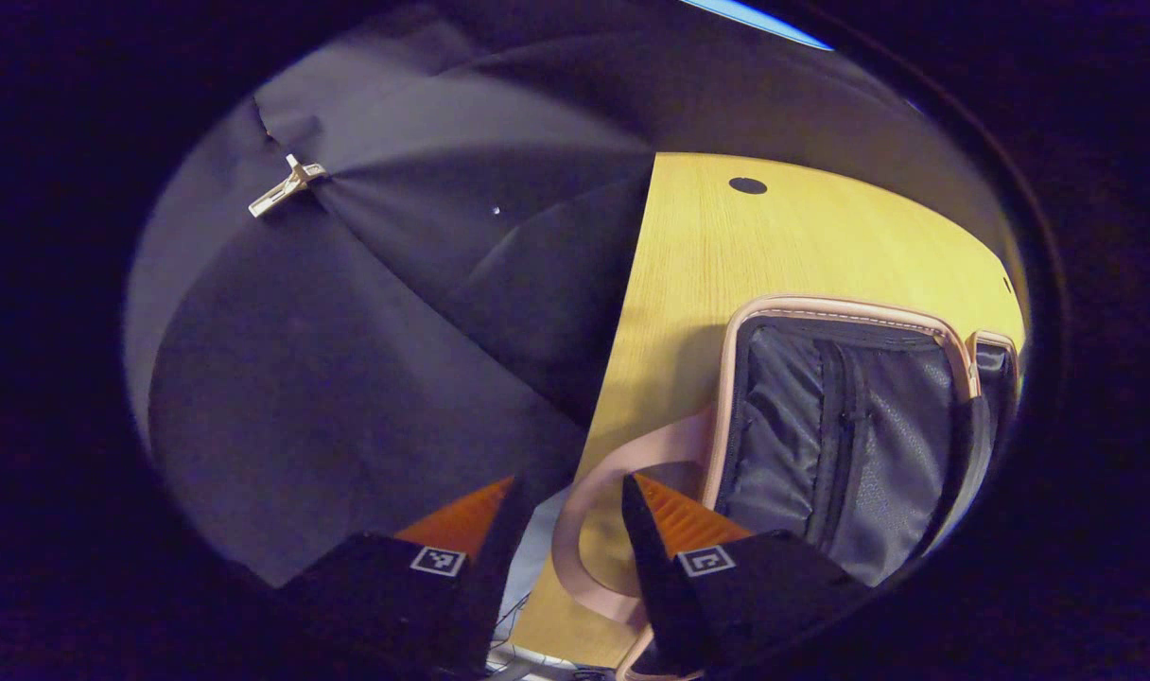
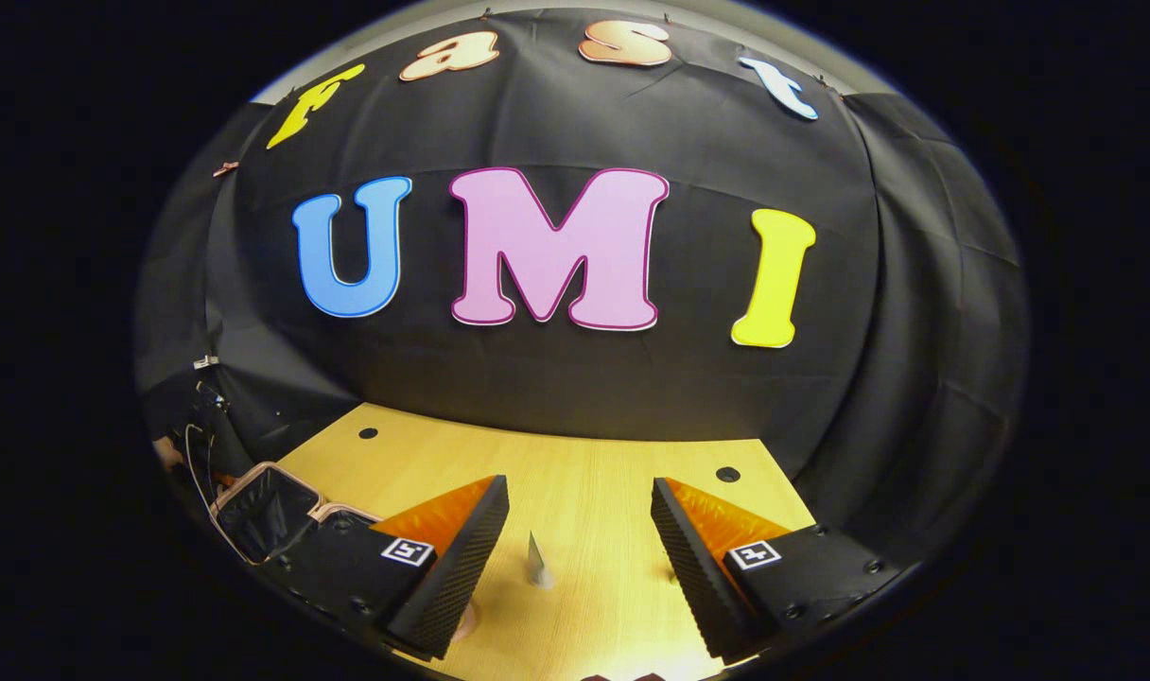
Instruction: First open the suitcase, pack the skin care products into it, and then close the suitcase.
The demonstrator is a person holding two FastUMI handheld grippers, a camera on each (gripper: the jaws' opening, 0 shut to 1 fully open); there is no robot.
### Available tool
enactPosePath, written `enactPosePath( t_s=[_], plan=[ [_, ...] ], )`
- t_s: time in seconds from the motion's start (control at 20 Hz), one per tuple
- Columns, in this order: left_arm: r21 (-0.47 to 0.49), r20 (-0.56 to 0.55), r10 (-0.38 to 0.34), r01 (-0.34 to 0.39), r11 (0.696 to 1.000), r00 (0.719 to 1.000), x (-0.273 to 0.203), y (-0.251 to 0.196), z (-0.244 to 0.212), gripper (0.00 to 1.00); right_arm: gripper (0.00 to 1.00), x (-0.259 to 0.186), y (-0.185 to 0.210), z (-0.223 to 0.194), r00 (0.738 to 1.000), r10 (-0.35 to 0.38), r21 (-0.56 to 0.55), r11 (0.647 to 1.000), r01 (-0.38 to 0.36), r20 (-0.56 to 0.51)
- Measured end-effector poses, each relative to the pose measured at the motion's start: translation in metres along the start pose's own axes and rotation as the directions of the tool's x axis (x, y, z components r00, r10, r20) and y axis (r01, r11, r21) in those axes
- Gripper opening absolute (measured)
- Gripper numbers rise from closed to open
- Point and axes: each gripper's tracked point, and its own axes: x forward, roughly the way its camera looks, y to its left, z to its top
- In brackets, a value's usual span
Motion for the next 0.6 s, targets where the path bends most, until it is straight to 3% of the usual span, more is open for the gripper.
enactPosePath(
  t_s=[0.15,0.25,0.45,0.55,0.6],
  plan=[
    [-0.005,0.193,-0.04,0.041,0.999,0.98,-0.036,-0.009,0.038,0.85,0.96,-0.003,-0.017,-0.001,0.999,-0.046,-0.012,0.999,0.046,0.019],
    [0.021,0.344,-0.083,0.081,0.996,0.935,-0.078,-0.03,0.075,0.94,0.96,-0.004,-0.031,-0.002,0.997,-0.074,-0.028,0.997,0.075,0.03],
    [0.096,0.545,-0.28,0.272,0.957,0.791,-0.179,-0.124,0.133,0.98,0.96,-0.003,-0.047,-0.006,0.995,-0.089,-0.028,0.995,0.091,0.044],
    [0.159,0.6,-0.392,0.377,0.913,0.697,-0.229,-0.184,0.152,0.98,0.96,-0.004,-0.053,-0.007,0.994,-0.091,-0.015,0.996,0.092,0.055],
    [0.204,0.604,-0.465,0.438,0.875,0.647,-0.254,-0.223,0.156,0.97,0.96,-0.005,-0.055,-0.008,0.995,-0.083,-0.012,0.996,0.084,0.058]
  ],
)
